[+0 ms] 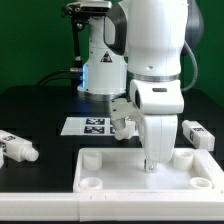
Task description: Assemble desk
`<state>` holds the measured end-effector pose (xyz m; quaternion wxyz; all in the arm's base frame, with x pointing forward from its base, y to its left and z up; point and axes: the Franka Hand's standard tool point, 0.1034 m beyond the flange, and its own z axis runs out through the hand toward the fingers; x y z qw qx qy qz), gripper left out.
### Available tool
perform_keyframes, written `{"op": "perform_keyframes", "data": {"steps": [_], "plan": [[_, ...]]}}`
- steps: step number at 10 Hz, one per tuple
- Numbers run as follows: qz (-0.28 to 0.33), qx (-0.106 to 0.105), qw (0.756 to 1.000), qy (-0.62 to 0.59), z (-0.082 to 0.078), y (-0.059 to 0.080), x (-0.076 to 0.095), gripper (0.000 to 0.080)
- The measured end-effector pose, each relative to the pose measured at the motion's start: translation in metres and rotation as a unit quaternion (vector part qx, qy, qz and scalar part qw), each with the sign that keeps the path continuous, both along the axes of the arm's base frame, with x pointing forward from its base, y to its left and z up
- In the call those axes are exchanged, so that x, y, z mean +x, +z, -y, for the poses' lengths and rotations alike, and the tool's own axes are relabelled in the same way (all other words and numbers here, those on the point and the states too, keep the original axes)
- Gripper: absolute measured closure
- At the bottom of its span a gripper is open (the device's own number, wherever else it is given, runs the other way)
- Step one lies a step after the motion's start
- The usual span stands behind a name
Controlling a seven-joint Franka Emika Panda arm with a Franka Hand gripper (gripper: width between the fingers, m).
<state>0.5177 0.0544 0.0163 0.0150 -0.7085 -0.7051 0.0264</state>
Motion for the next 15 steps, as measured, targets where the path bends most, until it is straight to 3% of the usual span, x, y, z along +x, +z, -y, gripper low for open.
{"op": "perform_keyframes", "data": {"steps": [1, 4, 6, 7, 8, 9, 10, 11, 13, 14, 15], "plan": [[0.010, -0.004, 0.999, -0.053, -0.008, 0.011, -0.002, 0.0152], [0.012, -0.006, 0.994, -0.105, -0.012, 0.010, -0.007, 0.0151], [0.016, -0.009, 0.979, -0.204, -0.017, 0.011, -0.010, 0.0151], [0.017, -0.014, 0.962, -0.273, -0.023, 0.019, -0.023, 0.0151], [0.023, -0.019, 0.943, -0.332, -0.021, 0.038, -0.023, 0.0151], [0.029, -0.020, 0.905, -0.425, -0.029, 0.044, -0.026, 0.0151], [0.030, -0.020, 0.880, -0.474, -0.041, 0.040, -0.030, 0.0151], [0.039, -0.008, 0.885, -0.464, -0.040, 0.037, -0.025, 0.0151], [0.034, -0.005, 0.848, -0.530, -0.041, 0.037, -0.025, 0.0151], [0.028, -0.005, 0.816, -0.577, -0.047, 0.037, -0.025, 0.0151], [0.021, -0.012, 0.777, -0.629, -0.068, 0.042, -0.024, 0.0151]]}}
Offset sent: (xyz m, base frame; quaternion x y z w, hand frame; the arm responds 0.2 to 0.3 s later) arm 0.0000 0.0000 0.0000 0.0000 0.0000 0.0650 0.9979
